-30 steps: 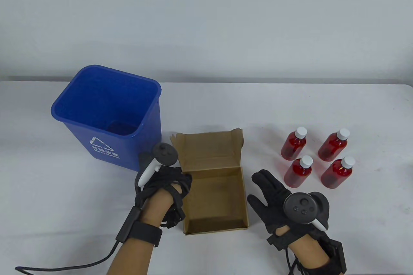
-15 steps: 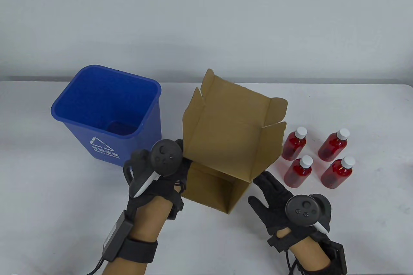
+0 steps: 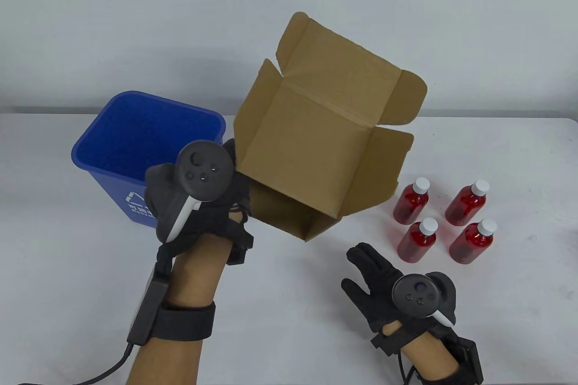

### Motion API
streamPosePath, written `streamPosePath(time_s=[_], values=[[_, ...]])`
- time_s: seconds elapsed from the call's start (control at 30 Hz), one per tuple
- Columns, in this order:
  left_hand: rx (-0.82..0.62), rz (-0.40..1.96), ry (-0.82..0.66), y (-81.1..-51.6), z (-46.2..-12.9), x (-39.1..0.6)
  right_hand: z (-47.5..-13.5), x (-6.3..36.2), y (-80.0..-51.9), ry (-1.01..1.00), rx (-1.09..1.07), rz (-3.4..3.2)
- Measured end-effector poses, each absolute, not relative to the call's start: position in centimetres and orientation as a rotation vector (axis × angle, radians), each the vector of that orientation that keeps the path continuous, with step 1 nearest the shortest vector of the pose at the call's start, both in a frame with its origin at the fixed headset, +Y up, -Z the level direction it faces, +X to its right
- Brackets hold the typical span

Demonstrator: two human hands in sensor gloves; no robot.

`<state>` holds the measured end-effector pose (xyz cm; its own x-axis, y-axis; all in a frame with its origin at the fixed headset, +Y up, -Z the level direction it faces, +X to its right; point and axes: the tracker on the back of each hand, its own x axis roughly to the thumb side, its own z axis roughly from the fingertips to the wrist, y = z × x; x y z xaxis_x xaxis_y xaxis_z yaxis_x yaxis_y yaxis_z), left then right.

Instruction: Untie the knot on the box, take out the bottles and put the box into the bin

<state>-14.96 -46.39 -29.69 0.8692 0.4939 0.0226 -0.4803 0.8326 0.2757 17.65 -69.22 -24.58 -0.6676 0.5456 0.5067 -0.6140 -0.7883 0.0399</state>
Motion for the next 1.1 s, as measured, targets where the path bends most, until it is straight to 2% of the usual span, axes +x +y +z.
streamPosePath(time_s=[0.23, 0.47, 0.8, 1.1], values=[[0.324, 0.491, 0.083, -45.1, -30.5, -14.9, -24.5, 17.4, -69.4, -0.164, 0.682, 2.394], [0.448, 0.422, 0.12, -43.8, -30.4, -16.4, -24.3, 17.2, -69.4, -0.157, 0.699, 2.394], [0.559, 0.438, 0.283, -41.1, -30.0, -20.3, -24.2, 17.0, -69.5, -0.151, 0.711, 2.398], [0.602, 0.483, 0.435, -41.7, -29.6, -25.4, -24.1, 16.9, -69.6, -0.149, 0.717, 2.399]])
